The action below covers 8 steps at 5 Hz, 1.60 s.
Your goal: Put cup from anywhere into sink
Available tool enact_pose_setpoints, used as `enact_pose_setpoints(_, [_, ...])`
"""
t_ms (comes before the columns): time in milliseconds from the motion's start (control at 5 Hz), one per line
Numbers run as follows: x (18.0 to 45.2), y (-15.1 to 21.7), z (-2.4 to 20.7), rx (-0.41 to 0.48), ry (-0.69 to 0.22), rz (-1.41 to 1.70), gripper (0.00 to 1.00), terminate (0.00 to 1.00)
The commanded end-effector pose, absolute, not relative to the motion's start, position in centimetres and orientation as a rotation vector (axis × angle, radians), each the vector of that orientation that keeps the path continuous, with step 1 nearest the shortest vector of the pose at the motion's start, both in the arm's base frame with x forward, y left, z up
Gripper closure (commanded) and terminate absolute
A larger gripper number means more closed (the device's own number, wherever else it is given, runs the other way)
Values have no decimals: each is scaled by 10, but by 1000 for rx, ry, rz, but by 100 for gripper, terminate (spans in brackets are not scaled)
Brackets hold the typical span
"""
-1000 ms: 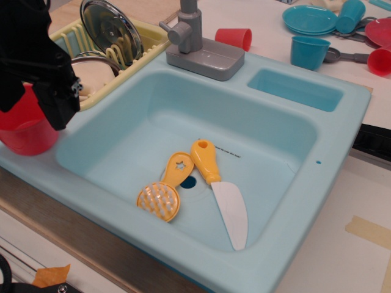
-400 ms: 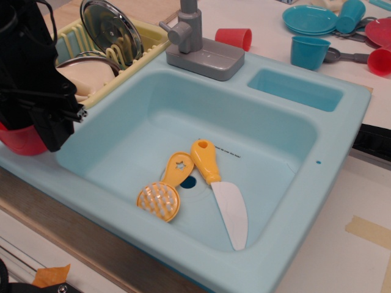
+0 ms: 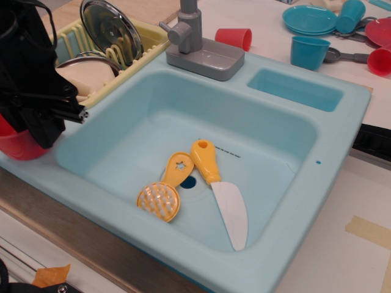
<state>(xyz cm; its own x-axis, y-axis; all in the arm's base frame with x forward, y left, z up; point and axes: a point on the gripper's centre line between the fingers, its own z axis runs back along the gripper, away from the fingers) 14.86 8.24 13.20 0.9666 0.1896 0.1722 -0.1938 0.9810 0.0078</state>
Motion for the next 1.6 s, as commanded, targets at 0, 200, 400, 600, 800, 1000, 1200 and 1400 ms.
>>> enact_pose_setpoints(0, [164, 64, 154, 41, -225, 149, 100, 0])
enact_pose_setpoints(200, [183, 43, 168, 33, -282, 93, 100, 0])
enact_pose_setpoints(400, [202, 19, 164, 2, -306, 40, 100, 0])
enact_pose_setpoints(600, [213, 8, 146, -54, -322, -16, 0, 0])
enact_pose_setpoints(800, [222, 2, 118, -125, -306, -63, 0, 0])
enact_pose_setpoints(1000, [229, 4, 91, -229, -206, -66, 0, 0])
enact_pose_setpoints(1200, [229, 4, 91, -229, -206, -66, 0, 0])
enact_pose_setpoints(1400, [229, 4, 91, -229, -206, -66, 0, 100])
